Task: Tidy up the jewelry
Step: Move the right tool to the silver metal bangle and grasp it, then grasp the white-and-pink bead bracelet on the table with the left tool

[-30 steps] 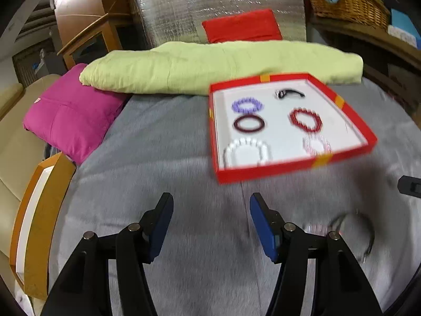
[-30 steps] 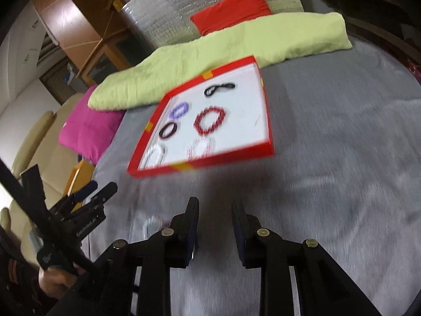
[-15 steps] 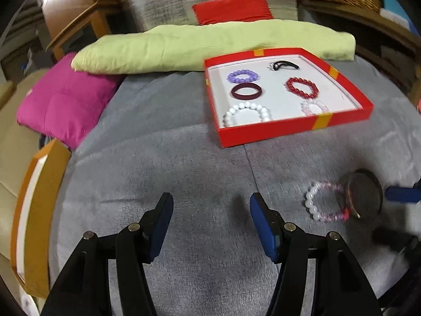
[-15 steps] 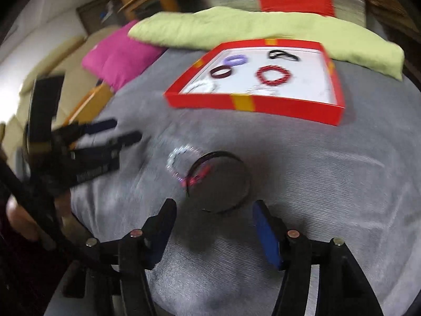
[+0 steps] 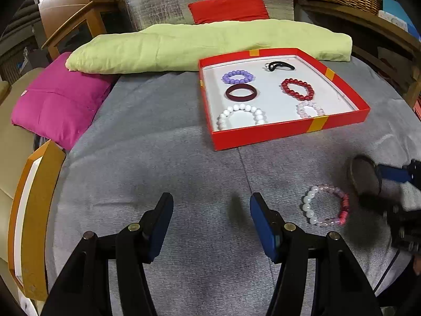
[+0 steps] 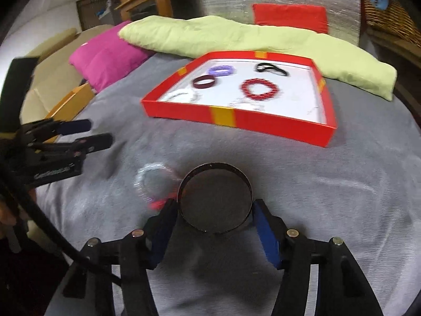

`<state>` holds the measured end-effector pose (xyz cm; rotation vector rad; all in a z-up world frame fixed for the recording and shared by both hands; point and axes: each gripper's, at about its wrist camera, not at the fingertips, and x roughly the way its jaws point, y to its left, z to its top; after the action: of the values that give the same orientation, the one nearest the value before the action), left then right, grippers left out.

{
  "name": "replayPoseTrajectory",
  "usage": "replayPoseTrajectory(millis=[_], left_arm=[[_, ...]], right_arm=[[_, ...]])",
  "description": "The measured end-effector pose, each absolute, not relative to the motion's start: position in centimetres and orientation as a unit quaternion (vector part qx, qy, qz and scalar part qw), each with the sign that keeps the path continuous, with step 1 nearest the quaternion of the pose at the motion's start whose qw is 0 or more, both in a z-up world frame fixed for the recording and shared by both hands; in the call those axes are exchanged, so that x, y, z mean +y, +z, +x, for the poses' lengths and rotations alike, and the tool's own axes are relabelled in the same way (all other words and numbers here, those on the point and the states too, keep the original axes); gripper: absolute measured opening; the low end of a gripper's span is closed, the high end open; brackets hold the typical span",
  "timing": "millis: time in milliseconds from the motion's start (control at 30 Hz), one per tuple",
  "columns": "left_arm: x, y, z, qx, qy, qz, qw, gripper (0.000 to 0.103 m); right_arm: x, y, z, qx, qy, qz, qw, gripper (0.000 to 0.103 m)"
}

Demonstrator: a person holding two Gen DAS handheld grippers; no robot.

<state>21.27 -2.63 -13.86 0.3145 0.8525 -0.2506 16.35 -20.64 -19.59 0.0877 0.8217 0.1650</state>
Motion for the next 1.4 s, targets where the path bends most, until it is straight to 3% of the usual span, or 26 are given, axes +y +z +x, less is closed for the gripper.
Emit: replayPoseTrajectory(millis=[233, 533, 1400], left_arm=[[-5.0, -14.1, 20.2, 0.417, -0.188, 0.145, 0.877, 0.062], [-7.9, -15.3, 19.6, 0.46, -0.266, 0.109, 0.84, 0.07], [-9.4, -16.5, 19.7, 0.453, -0.278, 0.117, 0.839, 0.068]], right_arm=[[-24.9, -19.6, 17.0, 0.416, 0.017, 0.09, 0.905, 0.062], [-25.4, -19.6, 17.8, 0.427, 0.018, 0.096, 0.899, 0.063], [-25.3, -19.6, 17.4, 0.425, 0.025, 0.087, 0.901, 0.063]])
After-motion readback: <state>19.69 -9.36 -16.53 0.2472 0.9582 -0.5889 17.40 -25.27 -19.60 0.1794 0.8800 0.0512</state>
